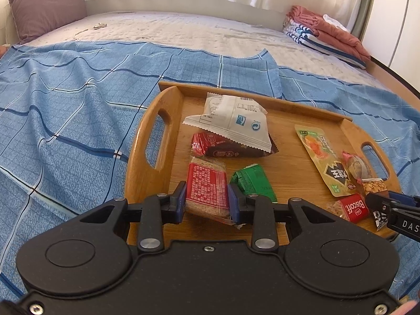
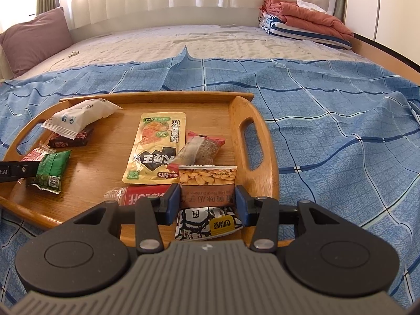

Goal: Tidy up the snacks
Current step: 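Lower both snacks onto the tray and open both grippers, then withdraw both open grippers from the tray toward the remaining snacks, then grasp the red nut bag with the left gripper while the right gripper grasps the gold sauce packet, then carry the red nut bag and gold sauce packet over the wooden tray, then lower both snacks onto the tray and open both grippers, then withdraw both grippers and grasp the cream-wrapped bar with the left gripper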

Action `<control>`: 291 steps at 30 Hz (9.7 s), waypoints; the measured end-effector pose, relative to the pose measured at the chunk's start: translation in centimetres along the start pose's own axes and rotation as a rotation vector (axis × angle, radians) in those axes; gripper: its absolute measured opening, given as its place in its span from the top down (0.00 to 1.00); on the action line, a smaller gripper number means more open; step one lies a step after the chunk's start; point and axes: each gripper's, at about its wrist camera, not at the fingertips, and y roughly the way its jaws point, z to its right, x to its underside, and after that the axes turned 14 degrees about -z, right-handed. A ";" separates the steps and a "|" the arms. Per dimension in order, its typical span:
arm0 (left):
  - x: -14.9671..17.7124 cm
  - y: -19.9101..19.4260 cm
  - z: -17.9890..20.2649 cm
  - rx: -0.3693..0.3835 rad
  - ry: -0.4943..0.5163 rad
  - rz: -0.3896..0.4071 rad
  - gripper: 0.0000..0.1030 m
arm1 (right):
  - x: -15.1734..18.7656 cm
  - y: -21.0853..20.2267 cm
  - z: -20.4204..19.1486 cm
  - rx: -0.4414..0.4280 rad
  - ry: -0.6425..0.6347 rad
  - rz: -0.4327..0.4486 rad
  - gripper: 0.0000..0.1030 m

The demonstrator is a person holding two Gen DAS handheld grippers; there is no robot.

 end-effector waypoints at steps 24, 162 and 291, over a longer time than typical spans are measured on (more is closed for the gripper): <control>-0.3 0.9 1.8 -0.042 0.055 0.021 0.70 | 0.1 0.4 0.1 -0.026 0.017 0.013 0.50; 22.6 -12.6 0.7 0.096 0.183 0.083 0.18 | 23.0 -11.9 -3.5 0.039 -0.010 0.082 0.00; 10.6 -12.0 -1.1 0.062 0.252 0.154 0.03 | 3.4 -9.0 -4.9 -0.168 0.068 0.065 0.08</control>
